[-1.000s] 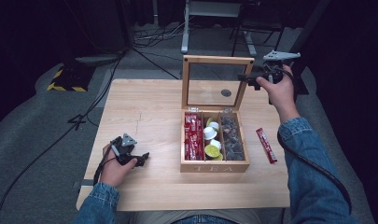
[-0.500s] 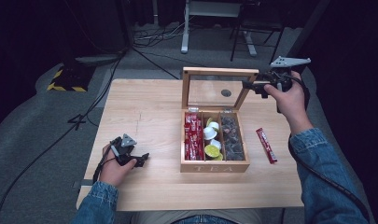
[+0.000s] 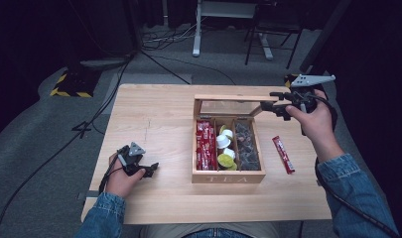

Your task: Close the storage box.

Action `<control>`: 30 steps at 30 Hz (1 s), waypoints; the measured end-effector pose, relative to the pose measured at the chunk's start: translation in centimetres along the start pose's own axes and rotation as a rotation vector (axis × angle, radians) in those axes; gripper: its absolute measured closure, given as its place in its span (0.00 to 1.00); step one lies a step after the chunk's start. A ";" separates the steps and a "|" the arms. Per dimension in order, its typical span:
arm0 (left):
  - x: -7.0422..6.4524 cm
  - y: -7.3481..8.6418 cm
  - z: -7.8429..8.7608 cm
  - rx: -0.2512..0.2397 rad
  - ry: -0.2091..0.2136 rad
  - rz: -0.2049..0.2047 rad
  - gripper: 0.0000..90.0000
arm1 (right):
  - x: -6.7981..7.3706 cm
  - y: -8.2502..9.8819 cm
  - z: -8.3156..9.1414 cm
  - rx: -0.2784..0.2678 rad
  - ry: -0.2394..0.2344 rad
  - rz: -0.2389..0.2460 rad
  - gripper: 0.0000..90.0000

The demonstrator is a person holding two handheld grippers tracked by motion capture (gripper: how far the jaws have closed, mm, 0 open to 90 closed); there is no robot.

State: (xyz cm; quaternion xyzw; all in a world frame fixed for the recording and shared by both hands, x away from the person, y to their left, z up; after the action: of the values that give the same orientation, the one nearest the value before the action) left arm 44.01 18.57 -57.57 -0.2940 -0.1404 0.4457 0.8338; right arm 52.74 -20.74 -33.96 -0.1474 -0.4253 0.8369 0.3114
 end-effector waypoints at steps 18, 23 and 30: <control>0.0 0.0 0.0 0.000 -0.001 -0.002 0.19 | 3.5 4.8 0.8 0.042 0.007 0.093 0.37; 0.0 0.0 0.0 0.001 -0.002 -0.004 0.19 | 4.4 6.2 0.9 0.046 0.012 0.111 0.35; 0.1 0.0 0.0 0.001 -0.003 -0.004 0.19 | 5.8 9.1 0.4 0.097 0.006 0.148 0.34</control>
State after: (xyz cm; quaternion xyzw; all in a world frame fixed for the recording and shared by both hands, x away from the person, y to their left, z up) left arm 44.03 18.62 -57.57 -0.2926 -0.1419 0.4444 0.8347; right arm 44.49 -21.27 -40.93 -0.1656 -0.3712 0.8769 0.2566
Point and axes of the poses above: each handheld gripper's, and its own axes: z roughly backward along the jaws, y roughly out of its underside, x roughly to its left, the point moved 10 cm from there along -z, roughly forward along the jaws, and after that the axes turned 6 degrees about x, right-handed, at the moved point
